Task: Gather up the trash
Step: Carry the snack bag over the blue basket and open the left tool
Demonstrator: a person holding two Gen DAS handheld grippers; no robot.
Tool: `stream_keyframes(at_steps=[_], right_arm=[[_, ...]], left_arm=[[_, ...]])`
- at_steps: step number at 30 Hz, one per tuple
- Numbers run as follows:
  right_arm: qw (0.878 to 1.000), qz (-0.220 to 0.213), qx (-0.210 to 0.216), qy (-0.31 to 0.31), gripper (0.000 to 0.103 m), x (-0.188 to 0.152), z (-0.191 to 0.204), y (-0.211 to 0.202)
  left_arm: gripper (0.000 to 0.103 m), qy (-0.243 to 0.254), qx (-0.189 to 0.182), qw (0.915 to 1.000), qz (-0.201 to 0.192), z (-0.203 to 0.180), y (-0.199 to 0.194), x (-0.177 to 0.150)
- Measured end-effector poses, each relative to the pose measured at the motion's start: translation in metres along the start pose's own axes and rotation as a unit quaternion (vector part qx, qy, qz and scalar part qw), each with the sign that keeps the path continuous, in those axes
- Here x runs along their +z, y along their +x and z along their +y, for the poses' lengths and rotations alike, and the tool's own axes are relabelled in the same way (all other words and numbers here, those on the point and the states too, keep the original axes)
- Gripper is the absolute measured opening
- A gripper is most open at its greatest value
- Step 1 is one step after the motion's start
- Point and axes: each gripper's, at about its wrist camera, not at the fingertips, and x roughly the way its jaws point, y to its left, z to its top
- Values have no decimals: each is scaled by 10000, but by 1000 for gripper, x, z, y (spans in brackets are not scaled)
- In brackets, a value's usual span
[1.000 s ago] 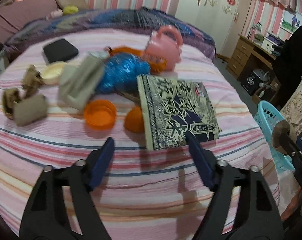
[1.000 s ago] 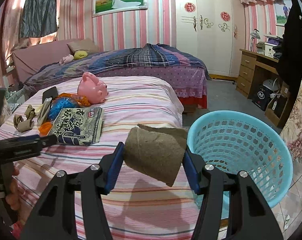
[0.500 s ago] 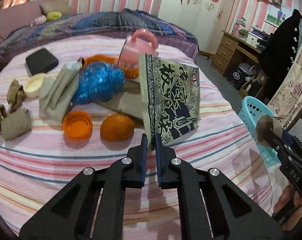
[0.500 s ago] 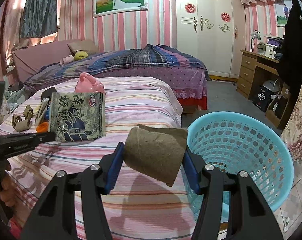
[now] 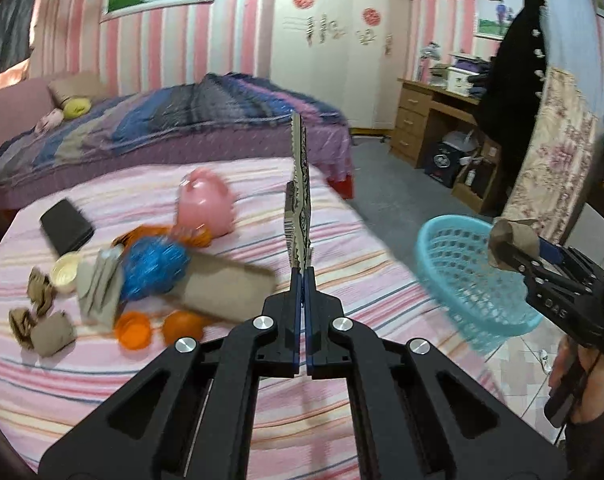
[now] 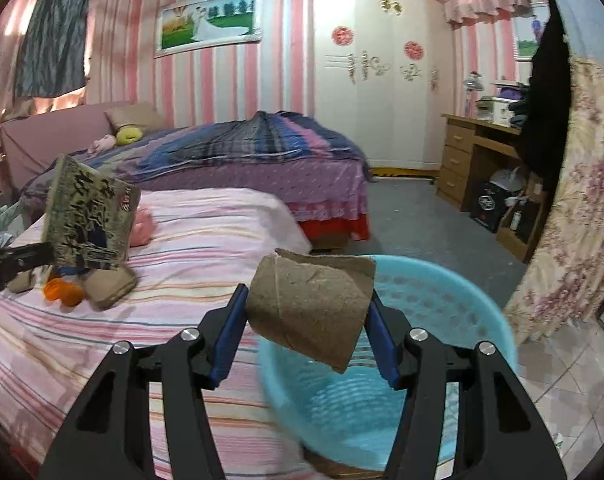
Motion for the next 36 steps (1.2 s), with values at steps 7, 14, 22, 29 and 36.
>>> stream_keyframes(at_steps=[7,14,22,29,36], right_arm=[[9986,28,-494,157,56,2,-45,-6],[9961,92,-830,300,56,-5,-75,-14],[9925,148,-1091,540,56,-11,-105,-19],[9917,147,-1127,603,56,-8,-112,-12],[9923,174,-1108,523,56,-7,-109,0]], left_arm=[[0,219,-537,9983,-6,-61,6,8],[0,370,-1099,9932,114,-118,28,9],[0,534,-1128,9915,358,-153,69,7],[45,641,-632,9951,398,-148,95,6],[84,700,90,9975,-71,-127,89,16]])
